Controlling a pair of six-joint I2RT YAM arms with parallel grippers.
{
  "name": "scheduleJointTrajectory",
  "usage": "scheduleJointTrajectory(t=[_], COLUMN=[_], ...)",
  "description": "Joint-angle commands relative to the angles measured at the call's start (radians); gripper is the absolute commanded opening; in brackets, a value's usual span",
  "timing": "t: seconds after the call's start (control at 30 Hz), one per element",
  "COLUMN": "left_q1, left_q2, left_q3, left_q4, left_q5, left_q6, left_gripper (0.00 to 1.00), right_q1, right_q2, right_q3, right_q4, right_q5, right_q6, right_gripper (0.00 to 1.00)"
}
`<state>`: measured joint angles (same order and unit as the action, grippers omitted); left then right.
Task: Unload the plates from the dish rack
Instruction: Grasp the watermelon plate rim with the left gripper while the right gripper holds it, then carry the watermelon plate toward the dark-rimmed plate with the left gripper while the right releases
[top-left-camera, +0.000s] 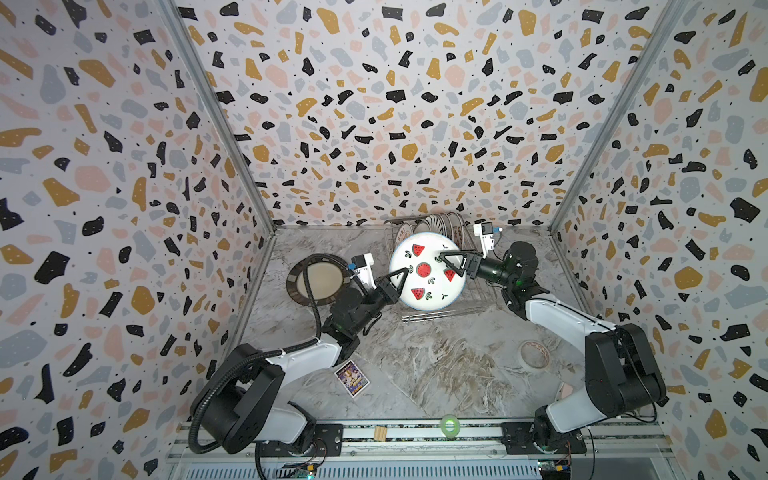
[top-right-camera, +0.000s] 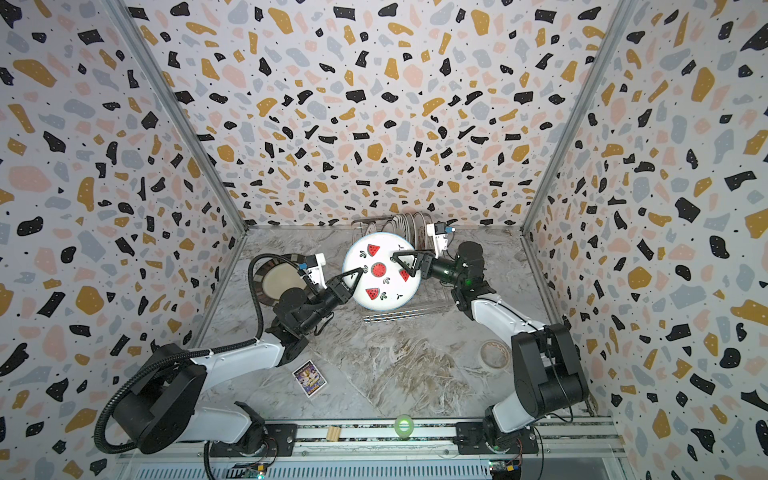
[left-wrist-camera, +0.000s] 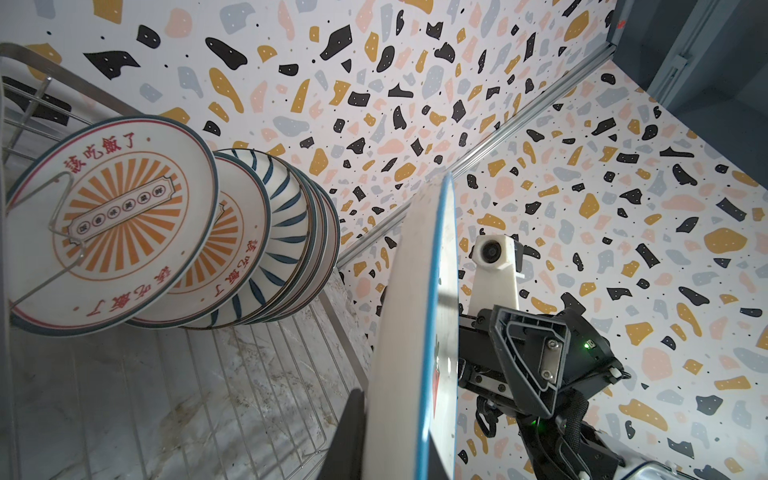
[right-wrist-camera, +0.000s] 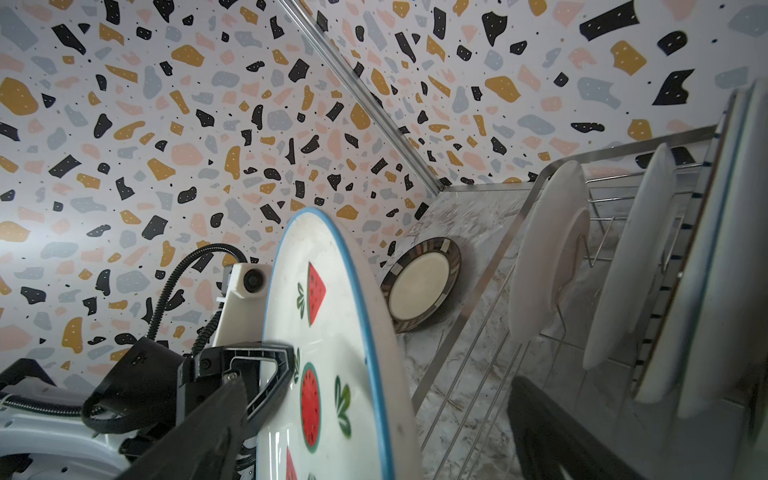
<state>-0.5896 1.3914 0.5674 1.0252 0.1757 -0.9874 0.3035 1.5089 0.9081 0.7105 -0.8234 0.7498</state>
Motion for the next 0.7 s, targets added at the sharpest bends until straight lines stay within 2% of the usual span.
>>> scheduleJointTrajectory(t=[0.0, 0.4, 0.47, 0.67], left_q1=[0.012, 0.039, 0.045, 0.067], left_q2=[-0.029, -0.097, -0.103, -0.134], left_q3=[0.02, -0.013, -0.019, -0.065], left_q4=[0.167, 0.164, 0.162, 0.13], left_q5=[0.014, -0.017, -0.024, -0.124], left_q6=[-0.02, -0.026, -0.027, -0.024], left_gripper=[0.0, 0.0, 0.0, 0.0], right_q1=[0.005, 0.009, 0.017, 0.09], right_q2=[-0.07, -0.084, -0.101, -0.192], right_q3=[-0.013, -0.02, -0.036, -0.105], right_q4=[0.021, 0.014, 0.019, 0.002], right_q5=[0.074, 0.114, 0.152, 0.399], right_q6=[-0.032, -0.058, -0.079, -0.178], right_gripper=[0.99, 0.99, 0.99, 0.99])
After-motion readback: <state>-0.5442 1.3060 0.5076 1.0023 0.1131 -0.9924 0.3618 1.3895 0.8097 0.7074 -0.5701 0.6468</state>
